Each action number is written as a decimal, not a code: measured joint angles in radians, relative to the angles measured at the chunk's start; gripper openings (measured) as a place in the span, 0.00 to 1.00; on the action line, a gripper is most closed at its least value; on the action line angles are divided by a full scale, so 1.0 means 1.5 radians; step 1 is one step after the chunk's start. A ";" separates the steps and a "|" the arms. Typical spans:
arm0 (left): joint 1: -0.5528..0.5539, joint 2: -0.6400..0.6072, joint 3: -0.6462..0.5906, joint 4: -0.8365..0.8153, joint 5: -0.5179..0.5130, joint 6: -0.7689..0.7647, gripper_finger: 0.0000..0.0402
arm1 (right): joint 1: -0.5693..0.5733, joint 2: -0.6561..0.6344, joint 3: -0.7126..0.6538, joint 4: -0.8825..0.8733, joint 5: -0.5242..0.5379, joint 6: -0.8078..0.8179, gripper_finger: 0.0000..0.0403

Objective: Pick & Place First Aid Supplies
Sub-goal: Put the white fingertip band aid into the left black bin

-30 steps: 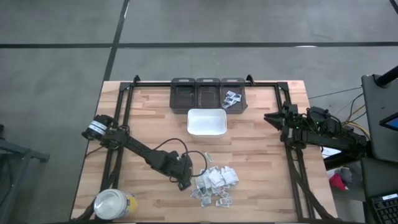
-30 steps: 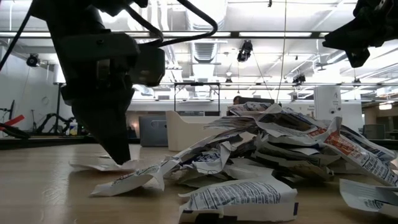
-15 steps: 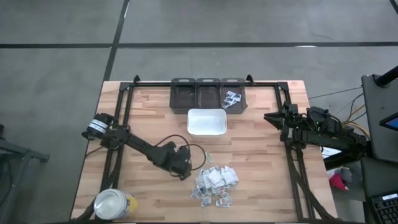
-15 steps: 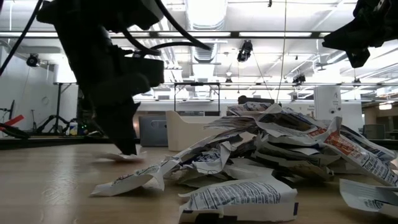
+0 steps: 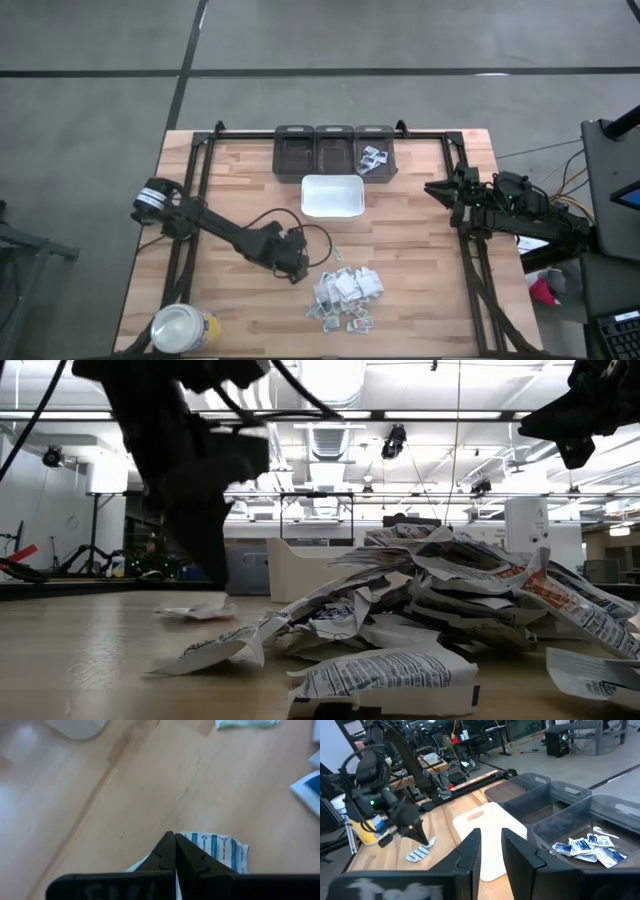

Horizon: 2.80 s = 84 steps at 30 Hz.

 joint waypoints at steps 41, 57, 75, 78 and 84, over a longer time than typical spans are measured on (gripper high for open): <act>-0.004 0.050 0.002 0.125 0.165 -0.067 0.29 | 0.000 0.000 0.000 0.000 0.001 -0.002 0.23; -0.005 0.133 0.003 0.115 0.161 -0.135 0.10 | 0.000 0.000 0.000 0.000 0.000 0.000 0.23; -0.005 0.071 0.057 0.122 0.150 -0.055 0.00 | 0.000 0.000 0.000 0.000 0.000 -0.002 0.21; -0.003 0.006 0.068 0.137 0.129 -0.032 0.00 | 0.000 0.000 0.000 0.000 0.000 -0.002 0.22; -0.002 -0.095 0.063 0.135 0.081 0.028 0.00 | 0.000 0.000 0.000 0.000 0.000 -0.002 0.24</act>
